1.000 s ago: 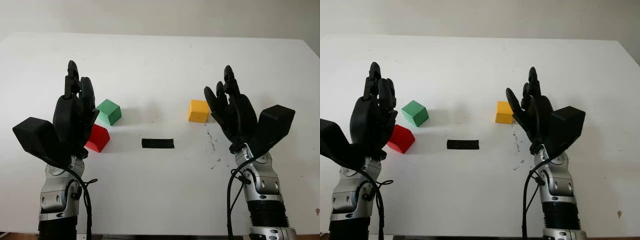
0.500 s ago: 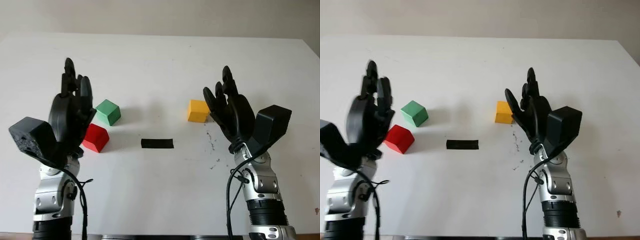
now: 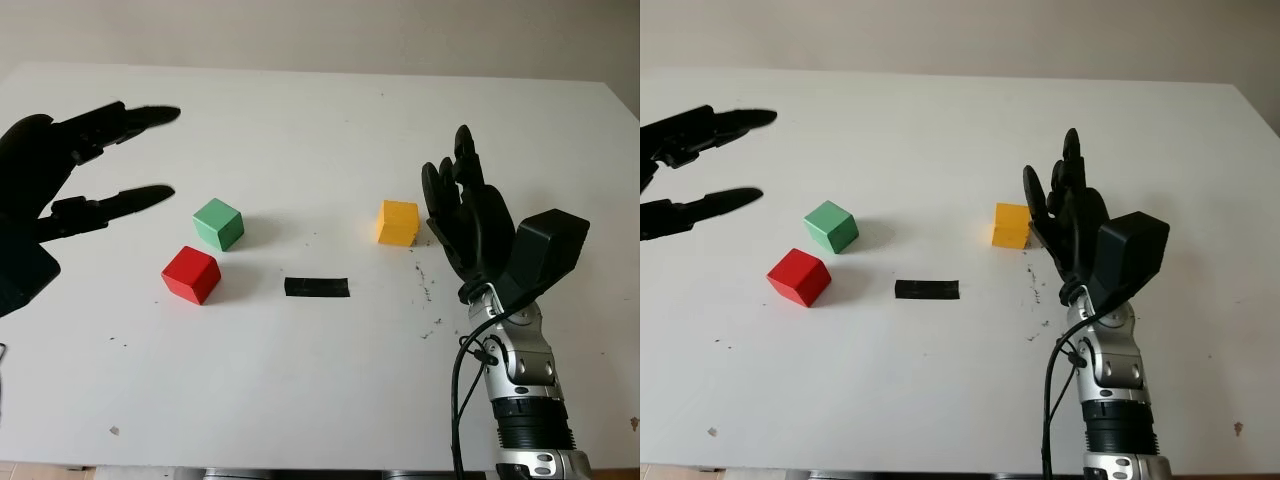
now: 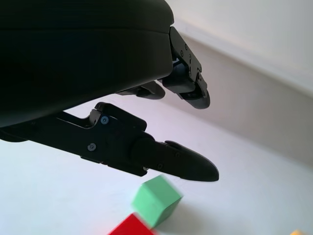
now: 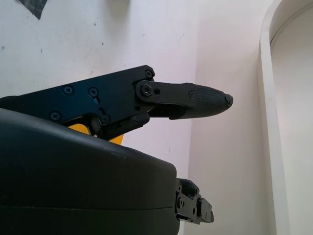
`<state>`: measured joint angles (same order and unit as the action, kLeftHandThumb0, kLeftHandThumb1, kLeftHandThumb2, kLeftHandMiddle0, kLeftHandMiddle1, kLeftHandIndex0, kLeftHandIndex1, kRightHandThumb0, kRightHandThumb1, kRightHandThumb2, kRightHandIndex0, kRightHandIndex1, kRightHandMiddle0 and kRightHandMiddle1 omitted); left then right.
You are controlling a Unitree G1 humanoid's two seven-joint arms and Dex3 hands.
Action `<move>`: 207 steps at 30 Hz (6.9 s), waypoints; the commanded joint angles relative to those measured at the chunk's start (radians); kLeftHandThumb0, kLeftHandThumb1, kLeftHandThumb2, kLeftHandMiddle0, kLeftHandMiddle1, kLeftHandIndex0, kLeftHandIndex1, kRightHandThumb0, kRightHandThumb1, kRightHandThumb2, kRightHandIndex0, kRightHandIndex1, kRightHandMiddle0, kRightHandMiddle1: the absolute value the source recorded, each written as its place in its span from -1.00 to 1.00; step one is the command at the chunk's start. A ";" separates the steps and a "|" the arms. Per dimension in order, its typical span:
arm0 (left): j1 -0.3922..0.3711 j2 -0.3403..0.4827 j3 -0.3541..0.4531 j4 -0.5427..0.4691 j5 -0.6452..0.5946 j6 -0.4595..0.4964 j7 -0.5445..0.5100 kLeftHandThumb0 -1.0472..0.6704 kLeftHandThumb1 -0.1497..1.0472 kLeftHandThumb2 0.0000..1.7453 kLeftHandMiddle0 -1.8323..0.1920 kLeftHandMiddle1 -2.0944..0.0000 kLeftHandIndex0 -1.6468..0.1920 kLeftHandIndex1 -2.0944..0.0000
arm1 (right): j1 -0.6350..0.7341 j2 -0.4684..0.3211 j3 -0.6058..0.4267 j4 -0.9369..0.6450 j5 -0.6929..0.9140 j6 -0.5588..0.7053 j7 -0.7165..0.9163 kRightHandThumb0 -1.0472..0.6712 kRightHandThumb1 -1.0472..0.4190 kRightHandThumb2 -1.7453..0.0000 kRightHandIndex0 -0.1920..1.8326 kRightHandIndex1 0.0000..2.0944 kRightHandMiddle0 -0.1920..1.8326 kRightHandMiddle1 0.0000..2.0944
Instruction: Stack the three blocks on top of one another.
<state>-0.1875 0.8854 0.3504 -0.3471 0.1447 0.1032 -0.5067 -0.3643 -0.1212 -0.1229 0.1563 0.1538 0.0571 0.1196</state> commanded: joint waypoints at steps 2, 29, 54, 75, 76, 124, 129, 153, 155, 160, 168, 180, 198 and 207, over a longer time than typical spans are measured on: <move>0.016 0.112 -0.025 -0.024 0.093 -0.026 -0.055 -0.51 0.69 -0.95 0.59 0.97 0.20 0.88 | -0.016 -0.004 -0.008 -0.007 0.007 -0.008 0.004 -0.57 -1.00 0.46 -1.00 -1.00 -1.00 -1.00; 0.059 0.140 -0.132 -0.013 0.345 -0.261 -0.052 -0.39 0.54 -0.93 0.67 0.95 -0.01 0.92 | 0.000 -0.008 0.002 -0.021 -0.018 -0.003 -0.008 -0.55 -1.00 0.44 -1.00 -1.00 -1.00 -1.00; 0.083 0.078 -0.229 0.086 0.564 -0.383 0.127 -0.39 0.56 -0.94 0.68 0.95 -0.04 0.94 | 0.005 -0.013 0.002 -0.033 -0.027 0.018 0.000 -0.56 -1.00 0.46 -1.00 -1.00 -1.00 -1.00; 0.061 0.068 -0.238 0.099 0.600 -0.366 0.158 -0.43 0.56 -0.94 0.68 0.95 -0.04 0.94 | 0.010 -0.016 0.000 -0.035 -0.029 0.020 0.004 -0.56 -1.00 0.46 -1.00 -1.00 -1.00 -1.00; 0.059 0.068 -0.240 0.099 0.599 -0.364 0.157 -0.44 0.56 -0.94 0.68 0.95 -0.03 0.94 | 0.010 -0.014 -0.002 -0.036 -0.024 0.021 0.006 -0.56 -1.00 0.46 -1.00 -1.00 -1.00 -1.00; 0.029 0.048 -0.324 0.155 0.734 -0.364 0.233 -0.41 0.92 -0.92 0.53 0.94 -0.18 0.86 | 0.019 -0.021 -0.009 -0.043 -0.021 0.023 0.018 -0.57 -1.00 0.50 -1.00 -1.00 -1.00 -1.00; 0.030 0.045 -0.324 0.166 0.697 -0.374 0.231 -0.43 1.00 -0.87 0.52 0.94 -0.20 0.82 | 0.020 -0.016 -0.009 -0.051 -0.023 0.029 0.008 -0.56 -1.00 0.51 -1.00 -1.00 -1.00 -1.00; -0.015 0.119 -0.285 -0.029 0.759 -0.332 0.058 -0.32 0.94 -0.93 0.48 0.96 0.22 -0.02 | 0.001 -0.013 -0.005 -0.045 -0.014 0.044 0.015 -0.56 -1.00 0.53 -1.00 -1.00 -1.00 -1.00; -0.040 0.128 -0.282 -0.052 0.754 -0.338 0.034 -0.33 0.93 -0.94 0.46 0.95 0.18 -0.02 | 0.001 -0.012 -0.003 -0.046 -0.012 0.047 0.016 -0.56 -1.00 0.53 -1.00 -1.00 -1.00 -1.00; -0.133 0.146 -0.283 -0.082 0.660 -0.342 -0.065 -0.34 0.89 -0.95 0.46 0.94 0.14 0.03 | 0.003 -0.004 -0.002 -0.045 -0.013 0.040 0.008 -0.55 -1.00 0.54 -1.00 -1.00 -1.00 -1.00; -0.378 0.141 -0.340 -0.062 0.423 -0.304 -0.274 -0.36 0.86 -0.94 0.41 0.95 0.16 -0.16 | 0.007 -0.002 0.004 -0.043 -0.012 0.037 0.008 -0.55 -1.00 0.52 -1.00 -1.00 -1.00 -1.00; -0.570 -0.014 -0.522 0.101 0.424 -0.209 -0.341 -0.32 0.90 -0.93 0.41 0.96 0.07 0.12 | 0.011 0.009 0.013 -0.040 -0.025 0.025 0.006 -0.53 -1.00 0.48 -1.00 -1.00 -1.00 -1.00; -0.495 -0.180 -0.627 0.158 0.446 -0.165 -0.306 -0.29 0.99 -0.92 0.43 0.95 0.40 -0.33 | 0.013 0.019 0.011 -0.021 -0.023 -0.005 0.016 -0.51 -1.00 0.47 -1.00 -1.00 -1.00 -1.00; -0.455 -0.227 -0.651 0.123 0.461 -0.065 -0.330 -0.28 1.00 -0.84 0.46 0.96 0.46 -0.38 | 0.011 0.023 0.016 -0.013 -0.031 -0.016 0.011 -0.52 -1.00 0.48 -1.00 -1.00 -1.00 -1.00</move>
<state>-0.6594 0.6660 -0.2924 -0.2070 0.5989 0.0325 -0.8448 -0.3543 -0.0977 -0.1110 0.1454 0.1258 0.0549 0.1329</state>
